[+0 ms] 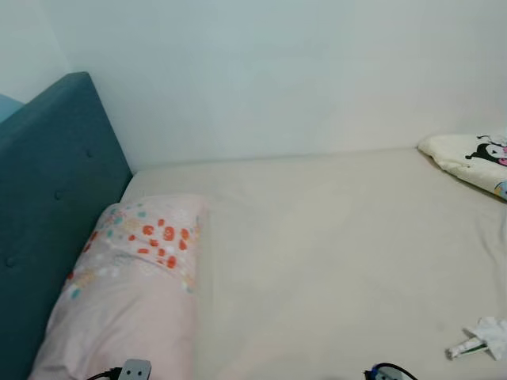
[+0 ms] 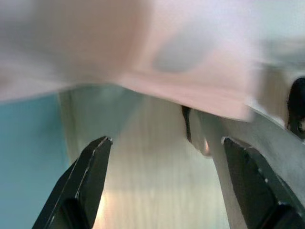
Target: Clean up the room
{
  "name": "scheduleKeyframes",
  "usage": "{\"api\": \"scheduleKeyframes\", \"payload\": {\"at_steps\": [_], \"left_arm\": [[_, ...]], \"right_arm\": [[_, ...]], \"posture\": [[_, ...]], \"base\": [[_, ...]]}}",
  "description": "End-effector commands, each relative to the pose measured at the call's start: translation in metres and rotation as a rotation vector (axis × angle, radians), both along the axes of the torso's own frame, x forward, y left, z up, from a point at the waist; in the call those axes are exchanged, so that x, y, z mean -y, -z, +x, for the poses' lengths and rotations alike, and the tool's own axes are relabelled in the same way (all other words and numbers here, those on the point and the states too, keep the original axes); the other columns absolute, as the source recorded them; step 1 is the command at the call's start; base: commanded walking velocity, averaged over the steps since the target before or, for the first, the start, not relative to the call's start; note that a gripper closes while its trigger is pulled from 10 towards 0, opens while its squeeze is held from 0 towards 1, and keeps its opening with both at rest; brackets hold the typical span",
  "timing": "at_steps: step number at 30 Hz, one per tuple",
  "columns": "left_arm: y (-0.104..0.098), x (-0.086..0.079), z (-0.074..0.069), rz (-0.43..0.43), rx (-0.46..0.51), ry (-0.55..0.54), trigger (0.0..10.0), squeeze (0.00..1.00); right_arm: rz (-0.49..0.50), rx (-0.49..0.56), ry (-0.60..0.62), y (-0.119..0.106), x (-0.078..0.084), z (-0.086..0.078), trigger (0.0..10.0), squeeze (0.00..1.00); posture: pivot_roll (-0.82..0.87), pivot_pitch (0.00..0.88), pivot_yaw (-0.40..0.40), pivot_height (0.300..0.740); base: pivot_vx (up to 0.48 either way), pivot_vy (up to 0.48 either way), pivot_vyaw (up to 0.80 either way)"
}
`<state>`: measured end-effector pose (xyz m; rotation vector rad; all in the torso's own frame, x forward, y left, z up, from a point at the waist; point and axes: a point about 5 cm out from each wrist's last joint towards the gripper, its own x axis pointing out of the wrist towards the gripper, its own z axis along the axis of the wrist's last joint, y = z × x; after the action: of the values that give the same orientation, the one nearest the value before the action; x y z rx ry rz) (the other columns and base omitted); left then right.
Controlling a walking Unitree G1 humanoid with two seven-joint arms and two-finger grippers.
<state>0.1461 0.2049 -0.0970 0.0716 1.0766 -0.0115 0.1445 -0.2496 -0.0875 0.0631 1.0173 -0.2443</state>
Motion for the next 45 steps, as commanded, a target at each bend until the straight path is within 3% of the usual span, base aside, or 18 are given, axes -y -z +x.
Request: {"api": "scheduleKeyframes", "payload": {"at_steps": [1, 9, 20, 24, 27, 45], "left_arm": [[0.0, -0.007, -0.003, 0.024, -0.017, 0.0, 10.0, 0.0], [0.0, -0.005, -0.001, 0.019, -0.014, 0.001, 10.0, 0.0], [-0.001, -0.006, 0.0, 0.023, -0.016, 0.02, 10.0, 0.0], [-0.001, -0.007, -0.001, 0.012, -0.017, 0.005, 10.0, 0.0], [-0.001, -0.01, -0.001, 0.026, -0.015, -0.028, 10.0, 0.0], [0.0, -0.011, -0.004, 0.045, -0.031, -0.013, 10.0, 0.0]], "right_arm": [[0.011, 0.048, -0.02, -0.004, -0.003, 0.013, 10.0, 0.0], [0.019, 0.109, -0.085, -0.014, -0.007, 0.034, 10.0, 0.0], [-0.041, 0.156, -0.156, -0.023, -0.006, 0.051, 10.0, 0.0], [-0.074, 0.14, -0.307, -0.027, -0.01, 0.058, 10.0, 0.0], [-0.093, 0.153, -0.302, -0.032, -0.005, 0.065, 10.0, 0.0], [-0.12, 0.149, -0.311, -0.036, 0.002, 0.068, 10.0, 0.0]], "posture": [[-0.09, 0.02, 0.075, 0.74], [-0.09, 0.021, 0.073, 0.74], [-0.1, 0.026, 0.081, 0.74], [-0.1, 0.026, 0.081, 0.74], [-0.11, 0.025, 0.08, 0.74], [-0.11, 0.036, 0.079, 0.74]], "base": [[0.0, -0.48, 0.8], [0.0, -0.48, 0.79], [0.0, -0.48, 0.0], [0.0, -0.405, 0.0], [0.0, 0.0, 0.0], [-0.072, 0.08, 0.0]]}}
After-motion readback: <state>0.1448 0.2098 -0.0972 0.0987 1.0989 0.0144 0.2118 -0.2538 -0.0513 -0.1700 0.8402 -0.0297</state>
